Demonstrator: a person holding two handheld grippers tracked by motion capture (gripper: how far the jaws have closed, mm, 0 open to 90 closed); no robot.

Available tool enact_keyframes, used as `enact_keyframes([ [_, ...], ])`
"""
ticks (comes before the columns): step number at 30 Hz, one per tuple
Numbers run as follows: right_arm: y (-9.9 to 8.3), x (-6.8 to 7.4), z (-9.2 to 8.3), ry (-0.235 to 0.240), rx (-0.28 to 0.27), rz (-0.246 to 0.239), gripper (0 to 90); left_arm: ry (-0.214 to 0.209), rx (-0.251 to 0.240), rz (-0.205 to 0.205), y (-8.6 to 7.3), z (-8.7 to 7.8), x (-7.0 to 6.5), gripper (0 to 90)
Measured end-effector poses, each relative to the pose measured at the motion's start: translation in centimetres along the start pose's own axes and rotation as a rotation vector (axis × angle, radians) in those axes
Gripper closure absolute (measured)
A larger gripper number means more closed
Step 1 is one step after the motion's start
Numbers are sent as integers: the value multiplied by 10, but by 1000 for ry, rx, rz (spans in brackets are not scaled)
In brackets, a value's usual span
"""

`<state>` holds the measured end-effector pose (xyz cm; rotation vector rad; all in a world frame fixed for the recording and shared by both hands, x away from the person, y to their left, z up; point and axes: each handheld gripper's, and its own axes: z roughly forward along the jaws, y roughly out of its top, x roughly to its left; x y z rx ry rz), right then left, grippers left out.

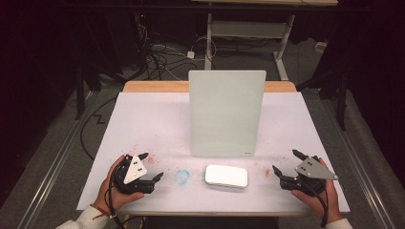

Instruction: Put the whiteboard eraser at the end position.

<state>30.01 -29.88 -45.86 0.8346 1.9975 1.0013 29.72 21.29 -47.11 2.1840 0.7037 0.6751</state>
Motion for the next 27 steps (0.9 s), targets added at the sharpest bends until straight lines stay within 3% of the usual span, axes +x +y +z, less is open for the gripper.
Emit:
enact_keyframes([
  [12, -1, -3, 0, 4, -9, 15, 163, -1, 5, 1, 1, 2, 0, 181],
  [17, -2, -6, -1, -19, -21, 40, 168, -2, 7, -2, 1, 3, 2, 181],
  [27, -2, -5, 2, -20, -3, 16, 167, -2, 6, -9, 2, 6, 4, 181],
])
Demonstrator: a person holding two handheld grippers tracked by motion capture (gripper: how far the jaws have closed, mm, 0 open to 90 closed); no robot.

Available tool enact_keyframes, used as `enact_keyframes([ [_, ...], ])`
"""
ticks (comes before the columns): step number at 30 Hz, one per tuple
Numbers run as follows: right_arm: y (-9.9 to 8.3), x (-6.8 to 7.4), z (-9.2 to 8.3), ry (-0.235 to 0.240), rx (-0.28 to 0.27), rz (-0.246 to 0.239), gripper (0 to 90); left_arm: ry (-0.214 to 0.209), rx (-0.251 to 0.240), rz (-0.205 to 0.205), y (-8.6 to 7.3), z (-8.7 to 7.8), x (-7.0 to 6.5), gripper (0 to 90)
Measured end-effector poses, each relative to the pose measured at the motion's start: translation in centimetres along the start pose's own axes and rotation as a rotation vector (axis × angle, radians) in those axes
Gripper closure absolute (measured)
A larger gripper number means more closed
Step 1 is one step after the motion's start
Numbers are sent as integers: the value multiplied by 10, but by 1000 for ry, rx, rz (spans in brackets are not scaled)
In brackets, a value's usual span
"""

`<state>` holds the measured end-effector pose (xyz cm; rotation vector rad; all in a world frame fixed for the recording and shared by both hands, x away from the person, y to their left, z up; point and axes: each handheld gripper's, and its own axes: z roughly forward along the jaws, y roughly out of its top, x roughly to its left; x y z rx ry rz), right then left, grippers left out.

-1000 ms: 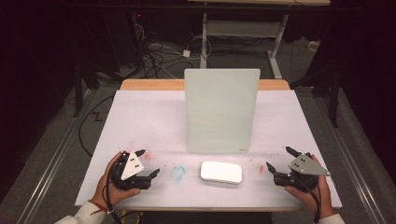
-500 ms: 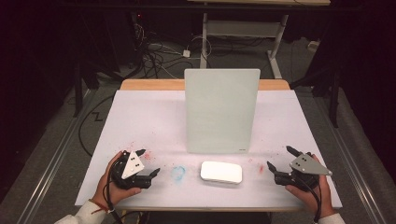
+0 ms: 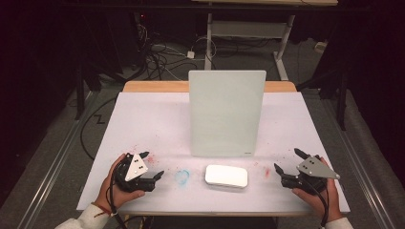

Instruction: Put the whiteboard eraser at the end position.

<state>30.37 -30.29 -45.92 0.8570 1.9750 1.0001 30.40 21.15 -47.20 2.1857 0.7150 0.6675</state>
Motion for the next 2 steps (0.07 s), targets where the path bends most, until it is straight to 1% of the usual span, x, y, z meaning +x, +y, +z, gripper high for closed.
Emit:
enact_keyframes([
  [2, -1, -1, 1, 0, 8, -2, 167, -3, 2, -7, 0, 2, 1, 181],
])
